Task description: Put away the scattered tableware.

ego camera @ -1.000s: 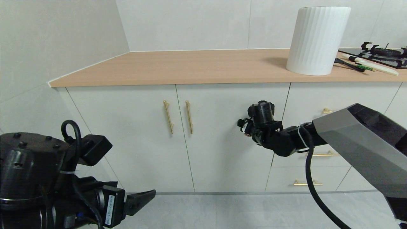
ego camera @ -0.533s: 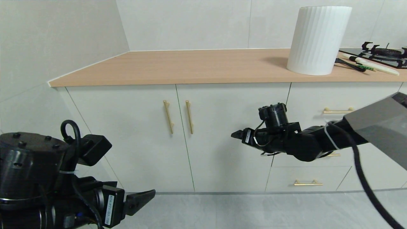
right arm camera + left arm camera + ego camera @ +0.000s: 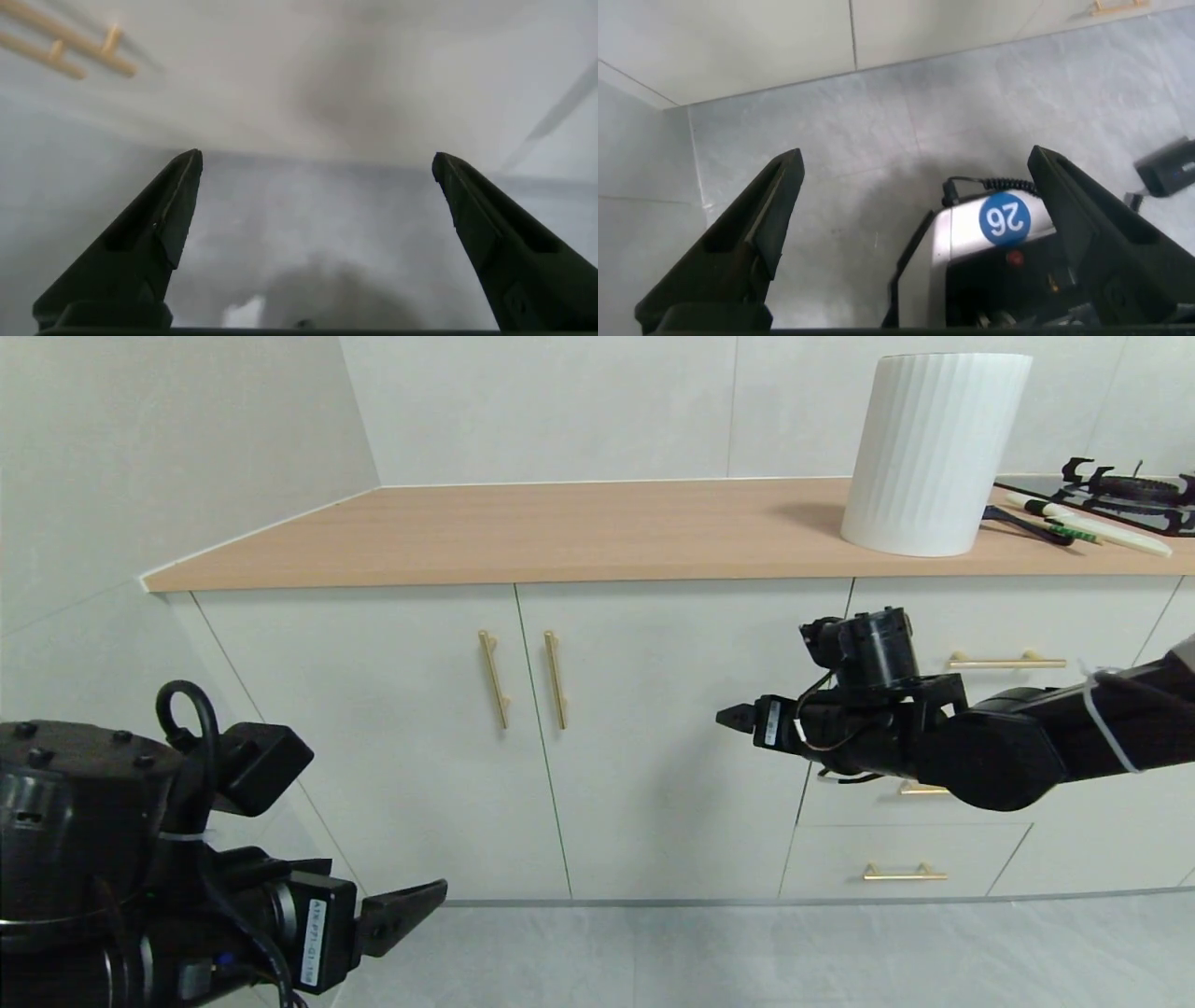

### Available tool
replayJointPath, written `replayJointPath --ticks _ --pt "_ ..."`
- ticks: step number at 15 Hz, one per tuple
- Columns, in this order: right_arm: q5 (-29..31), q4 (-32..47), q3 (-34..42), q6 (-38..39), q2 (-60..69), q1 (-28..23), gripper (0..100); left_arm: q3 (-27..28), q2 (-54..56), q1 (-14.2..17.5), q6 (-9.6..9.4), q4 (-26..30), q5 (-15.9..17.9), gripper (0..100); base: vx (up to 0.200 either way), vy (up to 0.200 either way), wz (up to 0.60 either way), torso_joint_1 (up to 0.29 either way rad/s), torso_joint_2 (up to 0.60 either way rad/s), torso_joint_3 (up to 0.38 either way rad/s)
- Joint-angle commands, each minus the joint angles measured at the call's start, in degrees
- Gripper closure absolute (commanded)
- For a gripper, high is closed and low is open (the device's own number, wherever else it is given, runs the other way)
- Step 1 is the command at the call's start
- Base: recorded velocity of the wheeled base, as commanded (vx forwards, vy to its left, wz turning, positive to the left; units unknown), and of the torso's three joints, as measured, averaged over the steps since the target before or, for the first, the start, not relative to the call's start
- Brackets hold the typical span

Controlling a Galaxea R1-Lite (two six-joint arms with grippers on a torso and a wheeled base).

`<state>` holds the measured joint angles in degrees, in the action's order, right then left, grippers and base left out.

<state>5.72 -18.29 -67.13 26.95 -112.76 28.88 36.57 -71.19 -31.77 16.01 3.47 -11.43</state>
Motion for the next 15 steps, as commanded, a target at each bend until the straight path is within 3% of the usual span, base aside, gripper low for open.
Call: replayJointPath --ticks 1,5,6,7,8,10,11,12,13,15 --pt "1.49 -0.17 5.52 -2.43 9.4 0.12 0 -0.19 2.73 1.18 0.08 -0.49 -1.05 0 0.0 0.0 0.0 0.0 0.0 0.0" --pt "5.36 -0.79 18.62 -7.35 25.58 0.04 0 -4.58 12.04 3.38 -0.1 -0.57 -4.12 0 0.0 0.0 0.0 0.0 0.0 0.0" --pt "8.61 -3.07 24.86 -8.06 31.99 0.04 0 -7.74 17.58 4.79 -1.06 -0.57 -7.73 0 0.0 0.0 0.0 0.0 0.0 0.0" --pt "10.02 -4.83 29.25 -9.38 36.83 -0.05 0 -10.29 22.41 5.93 -2.47 -0.57 -9.04 0 0.0 0.0 0.0 0.0 0.0 0.0" --pt "11.16 -5.8 33.56 -11.22 42.54 -1.55 0 -12.93 29.18 7.6 -5.2 -0.57 -9.22 0 0.0 0.0 0.0 0.0 0.0 0.0" --pt "11.33 -5.88 39.45 -15.88 54.58 -4.62 0 -16.71 41.75 11.55 -12.49 -0.4 -8.52 0 0.0 0.0 0.0 0.0 0.0 0.0" --pt "11.25 -5.88 40.77 -16.93 58.18 -5.41 0 -17.32 44.56 12.43 -14.34 -0.22 -8.43 0 0.0 0.0 0.0 0.0 0.0 0.0" --pt "11.33 -5.01 43.49 -20.63 66.88 -6.47 0 -18.38 50.8 14.54 -18.03 -0.13 -8.34 0 0.0 0.0 0.0 0.0 0.0 0.0" --pt "11.51 -3.25 45.78 -25.9 74.0 -7.17 0 -18.73 54.41 16.04 -19.7 -0.05 -8.34 0 0.0 0.0 0.0 0.0 0.0 0.0" --pt "10.81 0.62 47.89 -30.47 83.14 -14.03 0 -18.99 58.8 18.23 -20.49 0.57 -8.25 0 0.0 0.0 0.0 0.0 0.0 0.0"
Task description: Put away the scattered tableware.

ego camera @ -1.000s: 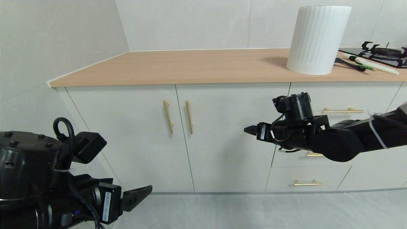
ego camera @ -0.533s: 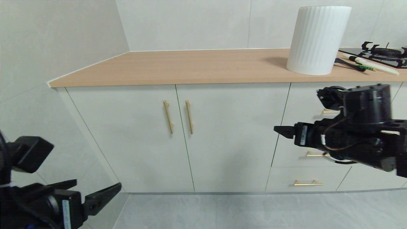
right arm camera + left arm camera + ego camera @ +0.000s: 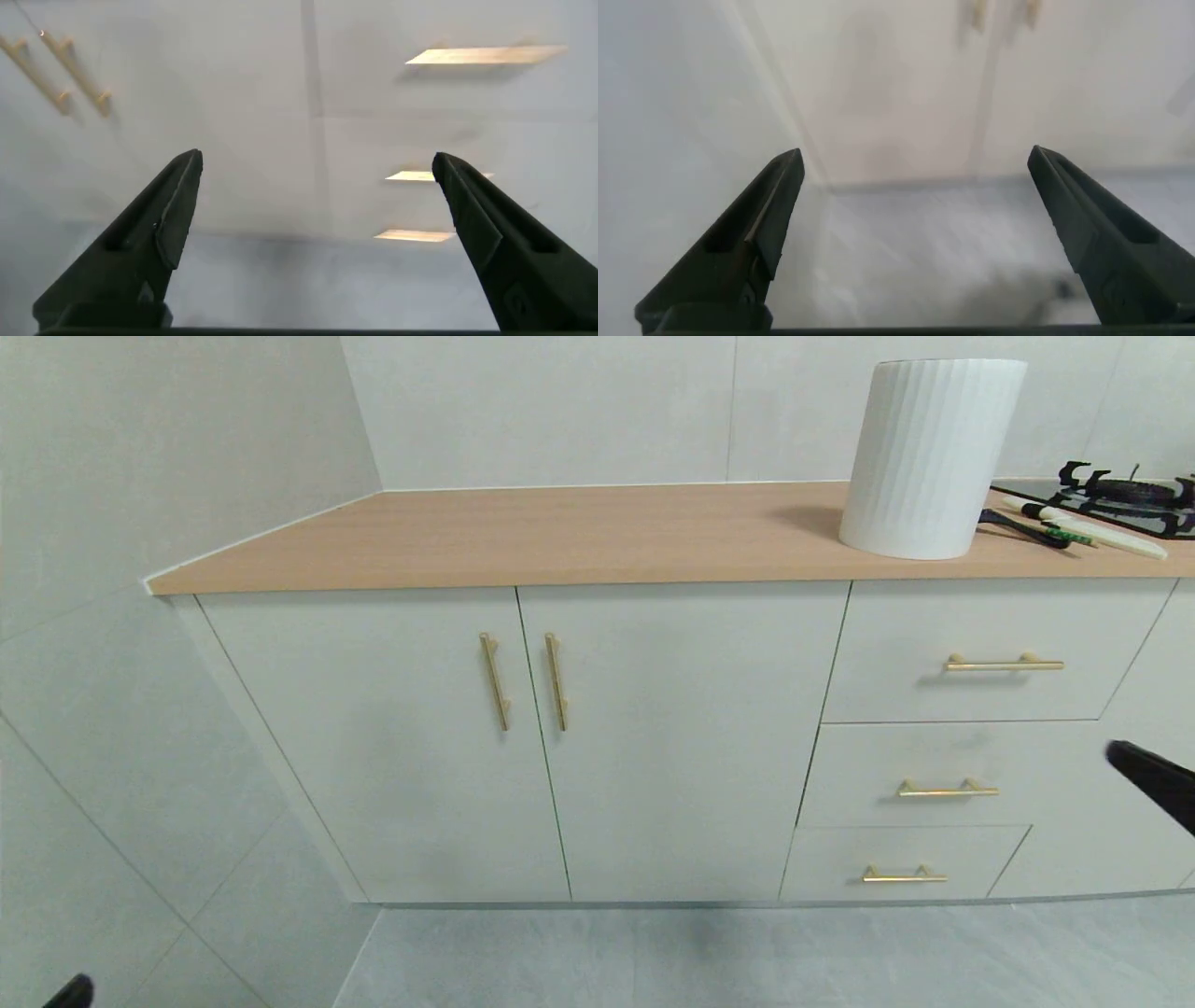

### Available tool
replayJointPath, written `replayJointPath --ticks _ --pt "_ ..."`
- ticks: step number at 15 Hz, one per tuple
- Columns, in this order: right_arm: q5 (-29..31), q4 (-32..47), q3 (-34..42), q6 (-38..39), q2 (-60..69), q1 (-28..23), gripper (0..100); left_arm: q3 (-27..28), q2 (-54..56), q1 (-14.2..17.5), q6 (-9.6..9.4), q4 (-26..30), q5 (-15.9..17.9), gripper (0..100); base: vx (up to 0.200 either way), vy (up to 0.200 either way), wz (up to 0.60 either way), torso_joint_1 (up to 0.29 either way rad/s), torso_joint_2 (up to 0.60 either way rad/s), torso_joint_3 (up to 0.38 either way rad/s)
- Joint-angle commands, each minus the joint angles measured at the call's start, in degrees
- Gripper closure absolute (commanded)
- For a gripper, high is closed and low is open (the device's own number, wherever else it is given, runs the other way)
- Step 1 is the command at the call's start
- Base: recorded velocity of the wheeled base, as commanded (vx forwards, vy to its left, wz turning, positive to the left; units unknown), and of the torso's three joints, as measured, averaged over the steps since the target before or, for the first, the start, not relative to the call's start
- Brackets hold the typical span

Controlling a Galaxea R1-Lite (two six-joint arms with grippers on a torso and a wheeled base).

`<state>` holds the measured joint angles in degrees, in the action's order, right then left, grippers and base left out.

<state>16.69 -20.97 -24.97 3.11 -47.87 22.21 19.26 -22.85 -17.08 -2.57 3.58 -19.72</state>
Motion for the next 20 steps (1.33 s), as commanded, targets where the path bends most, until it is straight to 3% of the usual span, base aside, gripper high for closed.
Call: replayJointPath --ticks 1,3,4,9,12,13,14,16,18,20 --pt "-0.43 5.15 5.81 -6.71 21.94 -10.26 0 -1.68 12.21 4.16 -2.35 0.9 0.04 0 0.0 0.0 0.0 0.0 0.0 0.0" --pt "-0.25 7.87 5.72 -7.68 28.45 -12.54 0 -1.51 15.02 5.39 -2.88 1.51 0.04 0 0.0 0.0 0.0 0.0 0.0 0.0" --pt "-0.34 10.33 5.72 -11.99 34.6 -14.83 0 -1.68 17.13 6.0 -3.84 1.6 0.04 0 0.0 0.0 0.0 0.0 0.0 0.0" --pt "-0.6 16.57 6.42 -14.01 47.26 -22.04 0 -1.86 17.31 9.43 -3.76 0.11 -0.23 0 0.0 0.0 0.0 0.0 0.0 0.0" --pt "-0.43 18.07 7.39 -13.57 47.87 -22.3 0 -2.21 17.31 10.84 -3.4 -0.33 -0.67 0 0.0 0.0 0.0 0.0 0.0 0.0" --pt "-0.69 17.98 9.41 -11.9 47.87 -22.3 0 -3.35 18.1 13.91 -3.49 -0.24 -0.49 0 0.0 0.0 0.0 0.0 0.0 0.0" --pt "-0.69 17.98 10.99 -11.63 47.87 -22.3 0 -4.67 21.09 16.02 -4.2 0.28 1.0 0 0.0 0.0 0.0 0.0 0.0 0.0" --pt "-1.22 17.63 13.72 -11.02 47.87 -22.3 0 -7.48 22.85 16.82 -4.81 0.11 4.52 0 0.0 0.0 0.0 0.0 0.0 0.0" --pt "-8.34 16.05 19.61 -7.77 47.87 -22.3 0 -11.79 22.85 16.82 -4.46 -0.6 6.89 0 0.0 0.0 0.0 0.0 0.0 0.0" --pt "-14.32 14.2 24.61 -5.75 47.87 -22.3 0 -17.42 22.85 16.82 -4.37 -2.27 16.38 0 0.0 0.0 0.0 0.0 0.0 0.0"
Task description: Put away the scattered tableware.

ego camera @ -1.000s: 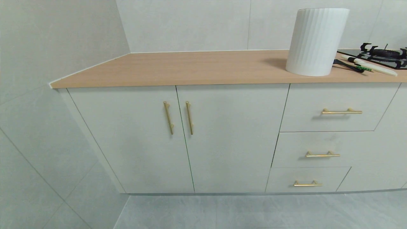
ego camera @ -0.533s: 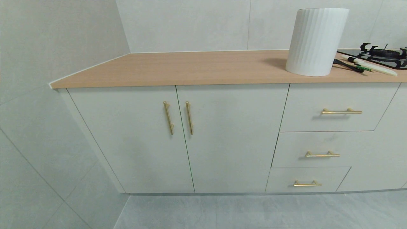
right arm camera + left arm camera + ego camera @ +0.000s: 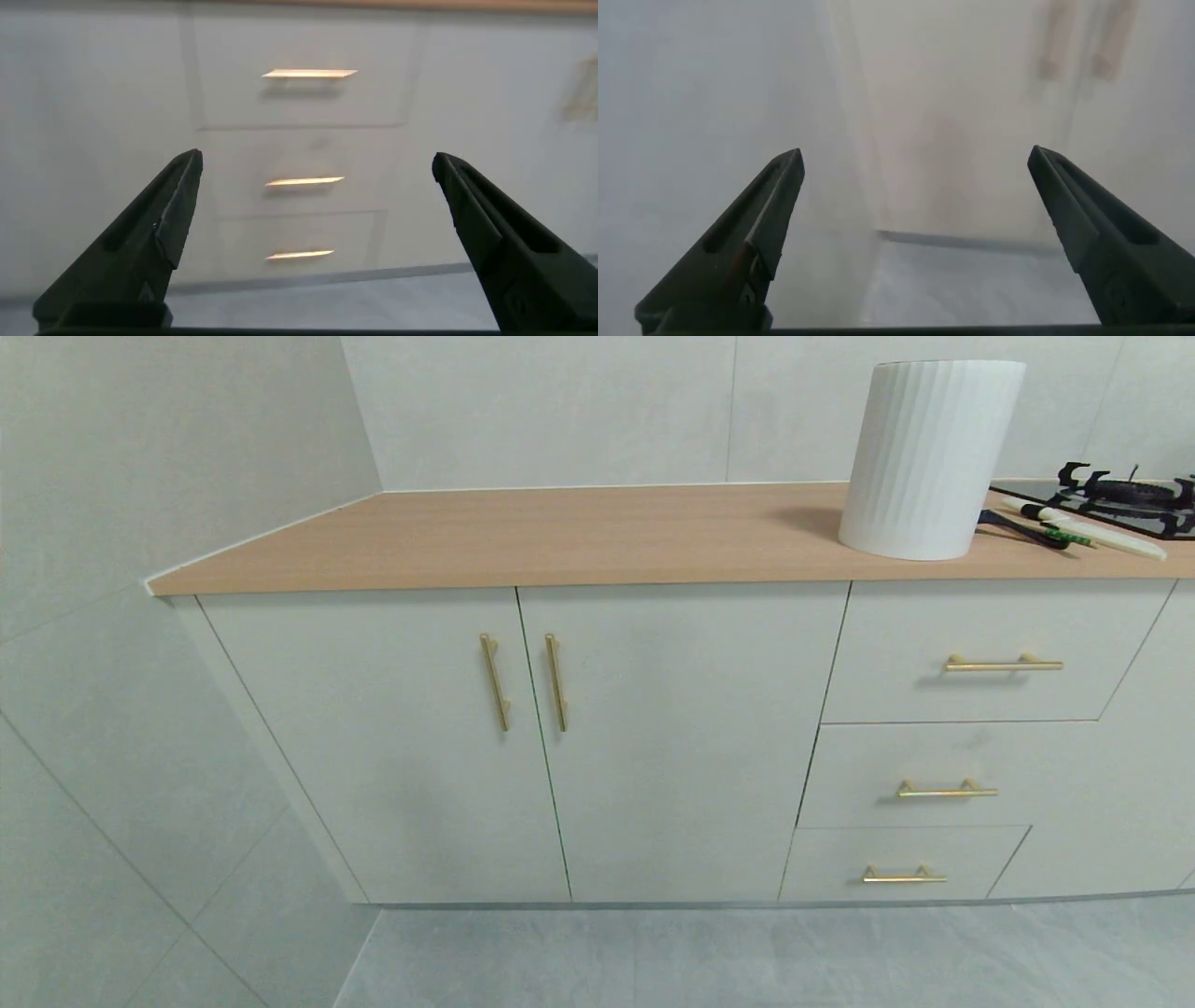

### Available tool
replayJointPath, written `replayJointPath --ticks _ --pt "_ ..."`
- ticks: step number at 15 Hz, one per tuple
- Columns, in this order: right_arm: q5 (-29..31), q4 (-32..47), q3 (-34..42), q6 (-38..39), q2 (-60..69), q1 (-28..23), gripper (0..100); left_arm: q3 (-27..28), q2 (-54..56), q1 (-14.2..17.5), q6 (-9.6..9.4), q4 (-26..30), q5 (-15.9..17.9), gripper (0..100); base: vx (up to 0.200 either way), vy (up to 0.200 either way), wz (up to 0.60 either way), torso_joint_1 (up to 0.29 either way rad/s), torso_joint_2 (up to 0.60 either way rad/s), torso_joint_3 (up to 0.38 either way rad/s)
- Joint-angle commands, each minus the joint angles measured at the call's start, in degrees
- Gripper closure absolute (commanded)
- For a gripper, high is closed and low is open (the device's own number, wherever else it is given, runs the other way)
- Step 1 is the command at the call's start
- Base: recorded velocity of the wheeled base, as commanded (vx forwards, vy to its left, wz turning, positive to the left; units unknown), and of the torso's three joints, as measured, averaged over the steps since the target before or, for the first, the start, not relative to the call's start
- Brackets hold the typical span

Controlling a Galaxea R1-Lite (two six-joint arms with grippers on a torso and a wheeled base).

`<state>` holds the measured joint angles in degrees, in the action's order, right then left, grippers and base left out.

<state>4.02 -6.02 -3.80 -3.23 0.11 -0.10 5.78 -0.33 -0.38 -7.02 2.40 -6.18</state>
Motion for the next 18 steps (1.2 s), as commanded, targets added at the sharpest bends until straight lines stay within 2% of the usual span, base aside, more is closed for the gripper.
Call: replayJointPath --ticks 1,2,3,5,11,18 --pt "-2.88 0.84 3.8 0.86 -0.11 0.01 0 -5.16 0.33 0.03 0.43 -3.72 5.13 0 0.0 0.0 0.0 0.0 0.0 0.0" --pt "-3.32 3.03 3.8 1.12 -0.11 0.01 0 -5.6 0.33 0.11 1.4 -4.95 6.71 0 0.0 0.0 0.0 0.0 0.0 0.0" --pt "-3.58 5.85 3.8 1.56 -0.2 0.01 0 -5.78 0.33 0.11 2.01 -1.96 7.24 0 0.0 0.0 0.0 0.0 0.0 0.0" --pt "-3.85 6.02 3.8 2.26 -0.11 0.1 0 -5.69 0.33 0.11 5.44 -2.23 7.32 0 0.0 0.0 0.0 0.0 0.0 0.0" --pt "-3.85 6.02 3.8 2.7 -0.11 0.1 0 -5.69 0.33 0.11 6.67 -2.31 7.15 0 0.0 0.0 0.0 0.0 0.0 0.0" --pt "-3.85 6.02 3.8 3.32 -0.11 0.1 0 -5.69 0.33 0.11 6.58 -2.31 6.97 0 0.0 0.0 0.0 0.0 0.0 0.0"
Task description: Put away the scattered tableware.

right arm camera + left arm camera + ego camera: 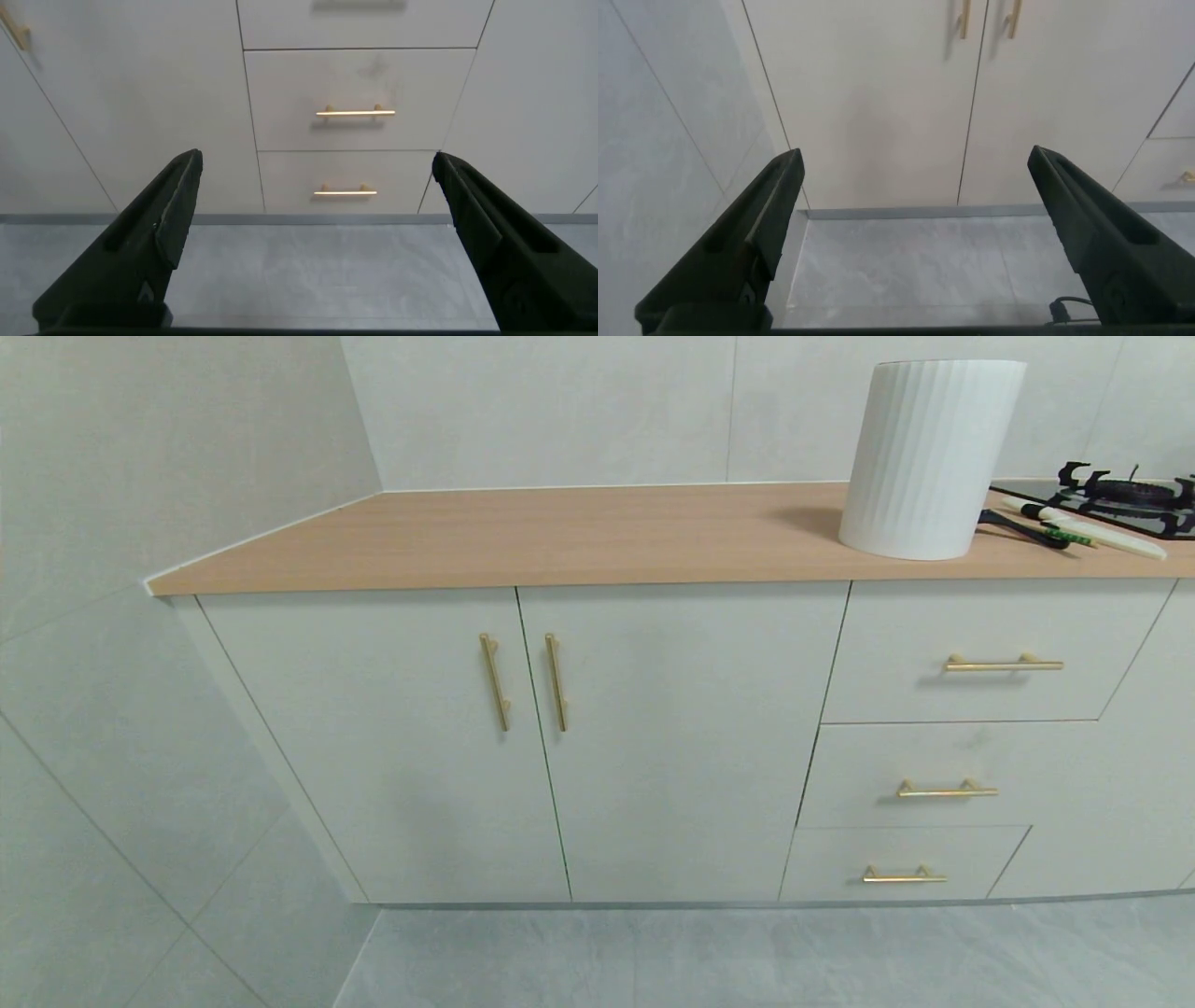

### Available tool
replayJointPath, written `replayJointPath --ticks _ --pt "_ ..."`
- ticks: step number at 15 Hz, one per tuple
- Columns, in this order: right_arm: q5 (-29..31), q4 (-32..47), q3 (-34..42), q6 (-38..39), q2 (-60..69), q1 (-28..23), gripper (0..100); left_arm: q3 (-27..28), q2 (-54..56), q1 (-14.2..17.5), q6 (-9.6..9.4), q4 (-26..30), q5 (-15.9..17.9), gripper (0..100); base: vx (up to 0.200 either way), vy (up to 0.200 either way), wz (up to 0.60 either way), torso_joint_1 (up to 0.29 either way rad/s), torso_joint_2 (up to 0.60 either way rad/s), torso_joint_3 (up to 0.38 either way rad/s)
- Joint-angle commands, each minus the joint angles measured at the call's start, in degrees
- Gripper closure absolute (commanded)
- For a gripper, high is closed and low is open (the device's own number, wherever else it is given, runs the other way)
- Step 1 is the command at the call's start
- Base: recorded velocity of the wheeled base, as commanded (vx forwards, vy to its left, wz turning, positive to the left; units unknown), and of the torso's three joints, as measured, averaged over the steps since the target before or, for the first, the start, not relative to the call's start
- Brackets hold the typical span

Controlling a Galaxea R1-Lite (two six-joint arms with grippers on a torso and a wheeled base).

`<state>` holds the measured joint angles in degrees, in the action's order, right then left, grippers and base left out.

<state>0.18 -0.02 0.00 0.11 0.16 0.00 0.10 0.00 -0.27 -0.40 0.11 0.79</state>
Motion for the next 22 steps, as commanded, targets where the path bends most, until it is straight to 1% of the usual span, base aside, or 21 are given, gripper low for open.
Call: replayJointPath --ticks 1,2,17,22 --pt "-0.01 0.02 0.0 0.15 -0.16 0.0 0 -0.01 0.0 0.0 -0.04 -0.02 0.0 0 0.0 0.0 0.0 0.0 0.0 0.0" --pt "-0.01 0.02 0.0 0.24 -0.16 0.0 0 -0.01 0.0 0.0 -0.04 -0.02 0.0 0 0.0 0.0 0.0 0.0 0.0 0.0" --pt "-0.01 -0.06 0.0 0.68 -0.16 0.0 0 -0.01 0.0 0.0 0.05 -0.02 0.0 0 0.0 -0.2 0.0 0.003 0.0 0.003" --pt "-0.01 0.02 0.0 0.68 -0.16 0.0 0 -0.01 0.0 0.0 0.14 -0.02 0.0 0 0.0 0.0 0.0 0.0 0.0 0.0"
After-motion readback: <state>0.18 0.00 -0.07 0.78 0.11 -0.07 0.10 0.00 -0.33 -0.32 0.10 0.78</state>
